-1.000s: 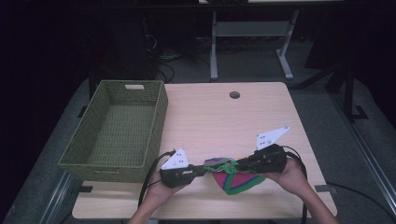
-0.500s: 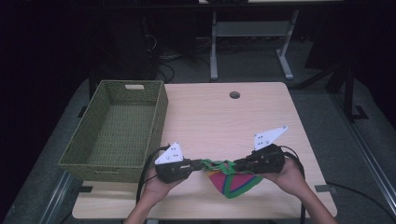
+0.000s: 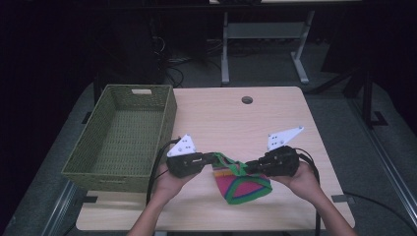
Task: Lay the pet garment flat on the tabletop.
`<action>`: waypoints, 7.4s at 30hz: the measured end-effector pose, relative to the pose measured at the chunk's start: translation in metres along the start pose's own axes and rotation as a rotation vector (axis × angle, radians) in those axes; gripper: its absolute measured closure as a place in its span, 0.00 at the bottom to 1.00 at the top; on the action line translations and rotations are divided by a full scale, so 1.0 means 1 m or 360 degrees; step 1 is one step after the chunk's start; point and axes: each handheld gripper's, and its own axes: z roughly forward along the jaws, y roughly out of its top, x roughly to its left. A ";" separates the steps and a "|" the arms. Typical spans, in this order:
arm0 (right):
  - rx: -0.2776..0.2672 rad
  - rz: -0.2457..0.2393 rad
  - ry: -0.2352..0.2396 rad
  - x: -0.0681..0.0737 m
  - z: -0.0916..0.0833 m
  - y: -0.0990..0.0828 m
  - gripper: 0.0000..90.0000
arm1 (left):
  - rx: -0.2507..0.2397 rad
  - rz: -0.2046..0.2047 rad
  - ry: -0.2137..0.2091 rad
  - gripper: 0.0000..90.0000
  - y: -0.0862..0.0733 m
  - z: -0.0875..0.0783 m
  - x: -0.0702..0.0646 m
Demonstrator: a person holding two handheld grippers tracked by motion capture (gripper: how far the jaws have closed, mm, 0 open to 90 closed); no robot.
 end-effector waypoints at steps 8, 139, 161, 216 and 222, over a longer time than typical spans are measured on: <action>-0.0009 0.0059 -0.0078 -0.023 -0.003 0.004 0.90 | 0.0048 -0.0016 0.0053 0.93 0.010 0.019 0.016; 0.0142 0.0350 -0.0412 -0.063 0.006 -0.064 0.43 | 0.0464 -0.0184 0.0192 0.39 -0.036 0.038 0.014; 0.0115 0.0365 -0.0450 -0.053 -0.024 -0.085 0.38 | 0.0447 -0.0206 0.0217 0.30 -0.046 0.020 0.001; 0.0038 0.0447 -0.0590 -0.013 -0.057 -0.161 0.30 | 0.0460 -0.0260 0.0230 0.26 -0.090 -0.016 -0.027; 0.0021 0.0463 -0.0620 -0.006 -0.059 -0.167 0.30 | 0.0451 -0.0239 0.0229 0.26 -0.090 -0.018 -0.028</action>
